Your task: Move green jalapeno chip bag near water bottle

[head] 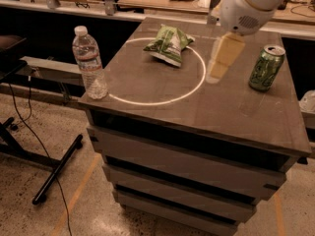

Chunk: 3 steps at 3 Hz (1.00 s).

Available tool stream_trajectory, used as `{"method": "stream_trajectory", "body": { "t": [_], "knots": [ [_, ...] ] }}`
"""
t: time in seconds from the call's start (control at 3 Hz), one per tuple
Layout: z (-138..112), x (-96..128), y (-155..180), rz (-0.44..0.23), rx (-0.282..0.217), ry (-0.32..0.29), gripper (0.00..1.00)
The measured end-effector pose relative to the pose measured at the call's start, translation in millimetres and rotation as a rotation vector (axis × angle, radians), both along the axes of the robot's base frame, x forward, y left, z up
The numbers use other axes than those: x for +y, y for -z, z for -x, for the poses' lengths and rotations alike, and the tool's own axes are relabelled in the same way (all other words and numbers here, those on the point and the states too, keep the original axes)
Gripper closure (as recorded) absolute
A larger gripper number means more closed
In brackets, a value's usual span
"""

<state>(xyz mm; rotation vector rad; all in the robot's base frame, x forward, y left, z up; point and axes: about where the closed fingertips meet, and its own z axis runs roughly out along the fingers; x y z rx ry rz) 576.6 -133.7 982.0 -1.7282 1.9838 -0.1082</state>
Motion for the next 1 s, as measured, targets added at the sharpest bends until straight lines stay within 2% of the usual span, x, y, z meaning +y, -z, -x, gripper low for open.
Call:
{"method": "stream_trajectory", "body": {
  "t": [0.67, 1.0],
  "knots": [
    [-84, 40, -14, -0.042, -0.132, 0.033, 0.0],
    [-109, 50, -11, -0.083, -0.161, 0.072, 0.0]
  ]
}}
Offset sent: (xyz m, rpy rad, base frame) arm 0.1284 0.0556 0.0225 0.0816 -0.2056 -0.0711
